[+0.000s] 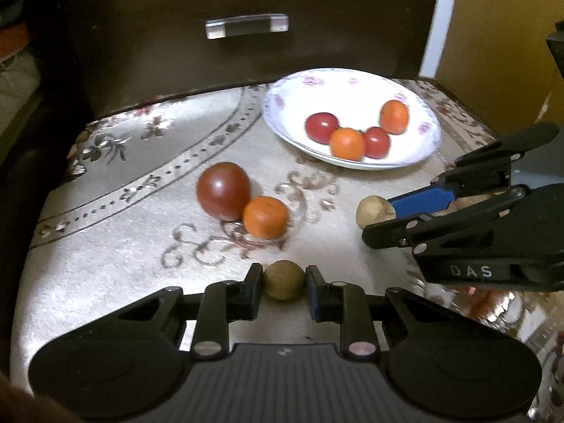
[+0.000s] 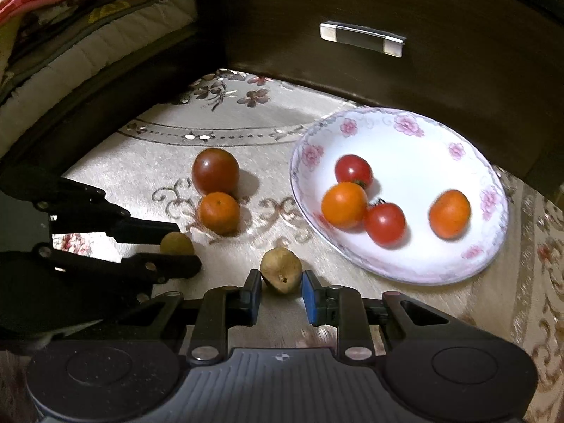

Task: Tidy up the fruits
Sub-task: 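Grasp a small brown fruit with the left tool while the right tool grasps the other, then carry the held brown fruits up and over the white plate with both tools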

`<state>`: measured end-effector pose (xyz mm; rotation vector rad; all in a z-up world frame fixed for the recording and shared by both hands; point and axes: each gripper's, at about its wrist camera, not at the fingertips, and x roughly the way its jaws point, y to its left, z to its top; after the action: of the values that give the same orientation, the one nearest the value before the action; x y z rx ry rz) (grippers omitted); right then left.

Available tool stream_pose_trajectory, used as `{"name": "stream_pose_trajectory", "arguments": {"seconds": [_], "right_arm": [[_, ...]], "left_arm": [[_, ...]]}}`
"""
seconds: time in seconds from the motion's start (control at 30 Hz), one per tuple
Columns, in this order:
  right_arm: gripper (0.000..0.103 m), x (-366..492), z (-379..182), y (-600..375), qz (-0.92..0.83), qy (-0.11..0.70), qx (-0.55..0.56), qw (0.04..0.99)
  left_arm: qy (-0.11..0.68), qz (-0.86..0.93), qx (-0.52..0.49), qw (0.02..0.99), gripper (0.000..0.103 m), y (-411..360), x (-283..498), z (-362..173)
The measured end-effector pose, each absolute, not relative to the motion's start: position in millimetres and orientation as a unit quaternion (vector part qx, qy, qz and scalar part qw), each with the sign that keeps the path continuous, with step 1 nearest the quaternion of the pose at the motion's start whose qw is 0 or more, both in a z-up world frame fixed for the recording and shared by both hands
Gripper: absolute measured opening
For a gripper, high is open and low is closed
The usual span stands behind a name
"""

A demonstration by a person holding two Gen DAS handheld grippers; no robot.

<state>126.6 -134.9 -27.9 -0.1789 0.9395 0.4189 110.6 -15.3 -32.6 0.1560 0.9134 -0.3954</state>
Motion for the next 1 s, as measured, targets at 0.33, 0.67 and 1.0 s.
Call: {"name": "stream_pose_trajectory", "arguments": {"seconds": [0.33, 0.67, 1.0], "right_arm": [[0.021, 94.6, -25.9, -148.3, 0.157, 0.472, -0.089, 0.863], [0.024, 80.6, -29.3, -147.1, 0.143, 0.465, -0.102, 0.868], [0.026, 92.4, -32.0, -144.0, 0.153, 0.452, -0.097, 0.873]], "left_arm": [[0.439, -0.222, 0.090, 0.866, 0.032, -33.8, 94.1, -27.2], [0.441, -0.226, 0.100, 0.863, 0.032, -41.3, 88.1, -32.2], [0.443, -0.227, 0.092, 0.862, 0.033, -39.5, 90.3, -32.1]]}}
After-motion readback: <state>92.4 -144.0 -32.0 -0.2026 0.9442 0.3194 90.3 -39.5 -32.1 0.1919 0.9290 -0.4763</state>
